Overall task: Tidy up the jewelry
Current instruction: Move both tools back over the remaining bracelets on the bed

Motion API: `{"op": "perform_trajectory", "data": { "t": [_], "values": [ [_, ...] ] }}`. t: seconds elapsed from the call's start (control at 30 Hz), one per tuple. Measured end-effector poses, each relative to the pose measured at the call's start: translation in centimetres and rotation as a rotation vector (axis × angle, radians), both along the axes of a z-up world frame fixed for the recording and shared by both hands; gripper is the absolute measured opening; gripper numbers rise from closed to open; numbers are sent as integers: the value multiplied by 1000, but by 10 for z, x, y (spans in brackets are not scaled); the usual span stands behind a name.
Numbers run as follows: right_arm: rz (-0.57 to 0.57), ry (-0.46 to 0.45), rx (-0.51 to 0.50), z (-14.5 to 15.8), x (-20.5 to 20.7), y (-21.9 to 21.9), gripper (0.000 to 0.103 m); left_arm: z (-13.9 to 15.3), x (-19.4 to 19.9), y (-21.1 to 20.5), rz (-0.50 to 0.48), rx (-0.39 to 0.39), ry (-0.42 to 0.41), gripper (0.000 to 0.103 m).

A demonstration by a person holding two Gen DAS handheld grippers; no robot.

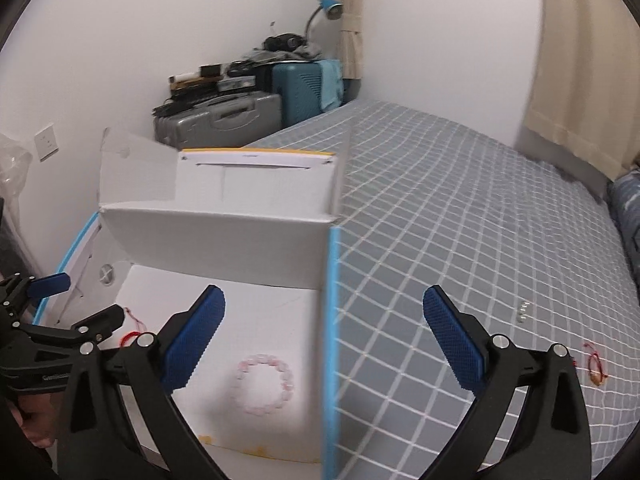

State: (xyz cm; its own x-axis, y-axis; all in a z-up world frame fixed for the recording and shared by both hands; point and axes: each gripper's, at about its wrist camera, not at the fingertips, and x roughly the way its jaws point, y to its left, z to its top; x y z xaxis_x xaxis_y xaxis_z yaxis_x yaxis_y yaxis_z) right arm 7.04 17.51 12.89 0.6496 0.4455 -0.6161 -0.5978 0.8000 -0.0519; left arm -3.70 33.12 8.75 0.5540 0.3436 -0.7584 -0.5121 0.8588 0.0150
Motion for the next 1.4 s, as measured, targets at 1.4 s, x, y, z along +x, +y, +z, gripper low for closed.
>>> {"op": "perform_trajectory", "data": {
  "t": [1.4],
  "values": [
    [-486,96,-109,-55,170,-368,95,-32,187,-293,-548,-66,43,97]
  ]
}}
